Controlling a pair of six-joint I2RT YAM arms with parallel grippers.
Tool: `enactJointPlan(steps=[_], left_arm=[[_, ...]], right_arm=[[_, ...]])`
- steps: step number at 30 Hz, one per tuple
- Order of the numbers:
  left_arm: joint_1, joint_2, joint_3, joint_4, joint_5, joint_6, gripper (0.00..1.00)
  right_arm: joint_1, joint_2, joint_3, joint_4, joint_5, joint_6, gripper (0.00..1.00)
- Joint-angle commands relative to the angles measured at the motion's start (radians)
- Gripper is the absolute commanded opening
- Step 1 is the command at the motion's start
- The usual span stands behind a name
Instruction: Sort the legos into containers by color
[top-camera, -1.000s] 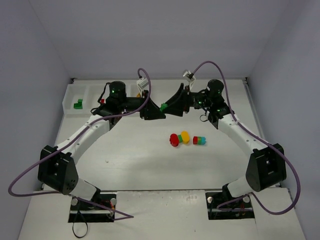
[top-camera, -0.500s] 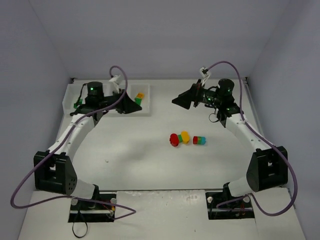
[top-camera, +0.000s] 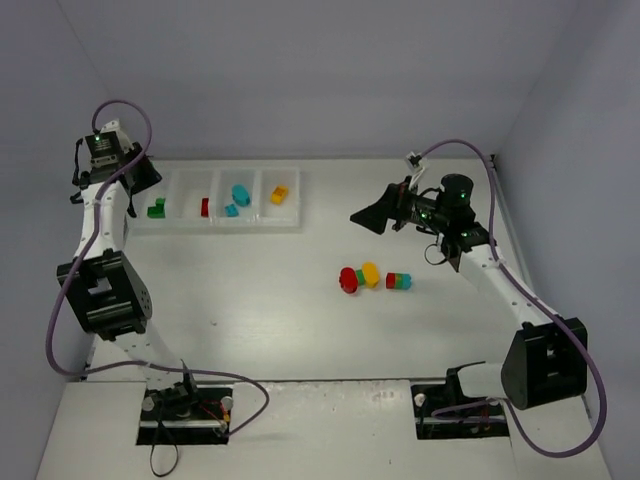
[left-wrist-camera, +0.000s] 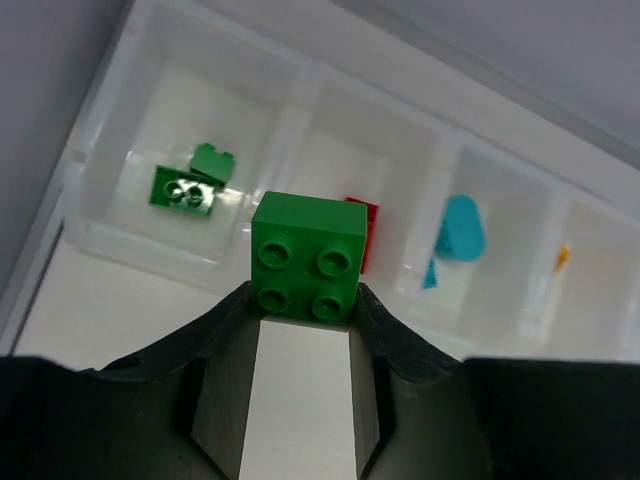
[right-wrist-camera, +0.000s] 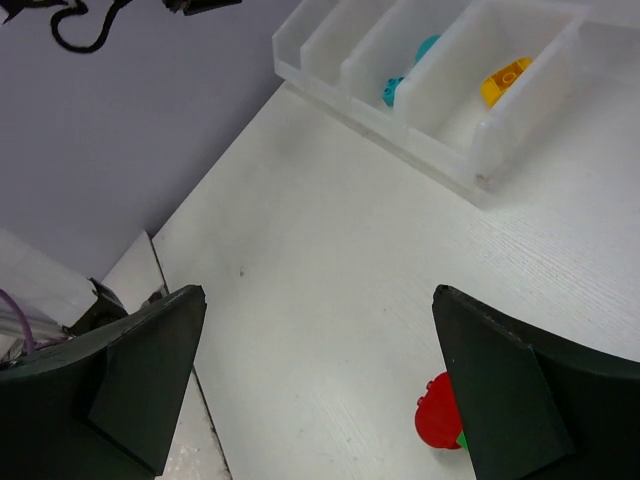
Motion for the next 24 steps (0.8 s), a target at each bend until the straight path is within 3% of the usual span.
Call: enactJointPlan(steps=[1, 4, 10, 15, 21, 23, 24], left_arm=[[0.022, 0.147, 0.171, -0.116, -0.136, 0.046, 0.09], [0.042, 0.251, 0.271, -0.174, -0.147, 0.047, 0.1], [0.045, 0.379, 0.478, -0.23, -0.174, 0.075, 0.44], [0.045, 0.41, 0.503, -0.234, -0.164, 0.084, 0.61], [0.038, 0.358, 0.441, -0.211, -0.112, 0.057, 0.65], [0.013, 0.312, 0.39, -0.184, -0.079, 0.049, 0.65], [-0.002, 0.26, 0.361, -0.176, -0.072, 0.051, 0.65]], right_arm=[[0.007, -0.063, -0.007, 0.028, 0.013, -0.036, 0.93], [0.007, -0.077, -0.018, 0.011, 0.015, -0.048, 0.93], [0.007, -0.083, -0.042, -0.003, 0.015, -0.06, 0.93], [0.007, -0.08, -0.042, -0.033, 0.035, -0.08, 0.93], [0.007, -0.071, -0.045, -0.073, 0.09, -0.091, 0.89], [0.008, -0.063, -0.045, -0.119, 0.151, -0.097, 0.83], [0.01, -0.06, -0.045, -0.139, 0.174, -0.108, 0.74]])
